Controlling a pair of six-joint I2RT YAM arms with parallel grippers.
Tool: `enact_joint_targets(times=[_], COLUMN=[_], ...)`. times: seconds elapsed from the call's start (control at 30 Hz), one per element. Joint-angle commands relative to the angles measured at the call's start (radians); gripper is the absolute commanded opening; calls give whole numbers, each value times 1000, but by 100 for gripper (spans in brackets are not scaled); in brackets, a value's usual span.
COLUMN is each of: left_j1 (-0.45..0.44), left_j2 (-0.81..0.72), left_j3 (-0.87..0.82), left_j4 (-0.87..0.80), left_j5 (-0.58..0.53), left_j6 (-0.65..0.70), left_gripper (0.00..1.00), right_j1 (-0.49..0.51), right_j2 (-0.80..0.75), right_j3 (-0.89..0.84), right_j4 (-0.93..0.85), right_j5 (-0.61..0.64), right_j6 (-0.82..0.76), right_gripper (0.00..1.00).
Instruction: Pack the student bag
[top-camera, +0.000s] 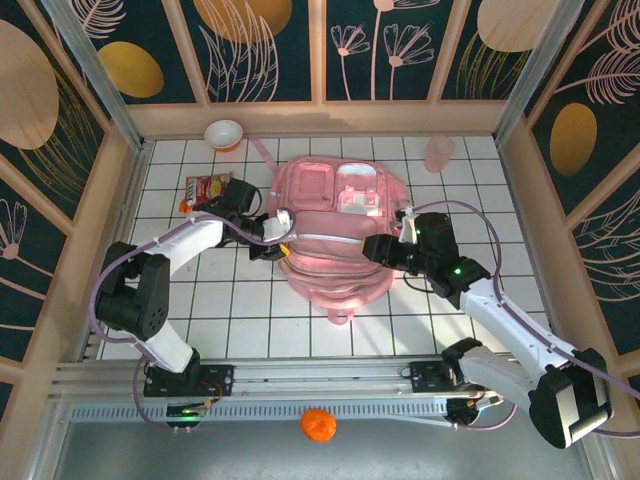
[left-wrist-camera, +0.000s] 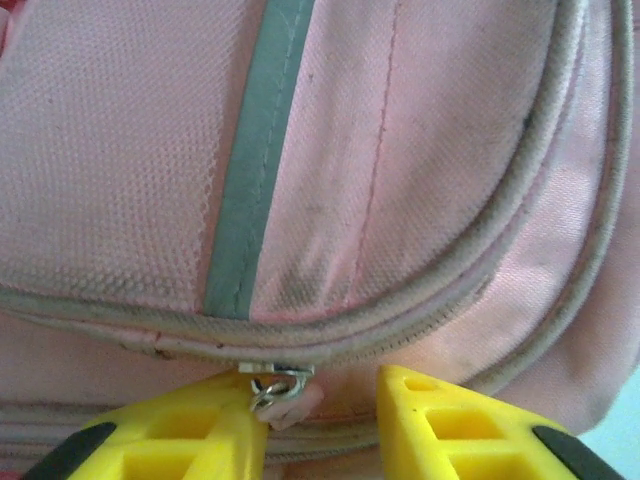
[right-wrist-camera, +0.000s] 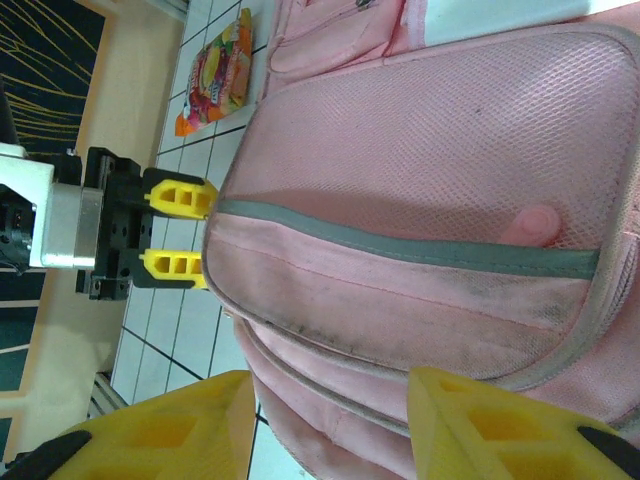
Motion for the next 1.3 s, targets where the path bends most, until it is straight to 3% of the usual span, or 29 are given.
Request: enact_joint_targets(times=[0.0, 0.17, 0.33, 0.57, 0.8, 1.0, 1.27], left_j1=[5, 5, 6, 4, 5, 5, 5], left_j2=[-57, -87, -71, -38, -30, -35, -38], left_j3=[-39, -98, -98, -83, -70, -35, -27], left_j4=[-4, 76, 123, 160, 102, 83, 75], left_j5=[57, 51, 55, 105, 85, 93, 110], left_j6=[10, -53, -128, -184, -192, -220, -241], left_gripper=[27, 11, 25, 25, 0, 0, 0], right_j1=[23, 142, 192, 214, 306, 339, 394], right_j2=[-16, -7, 18, 29, 30, 173, 343], right_j3=[-12, 37, 65, 48, 17, 82, 111], right_j4=[66, 89, 101, 161, 192, 188, 298], right_j5=[19, 144, 188, 162, 170, 223, 298], right_j6=[-6, -140, -250, -324, -840, -1069, -1176], right_gripper=[44, 45, 47, 48, 43, 43, 43])
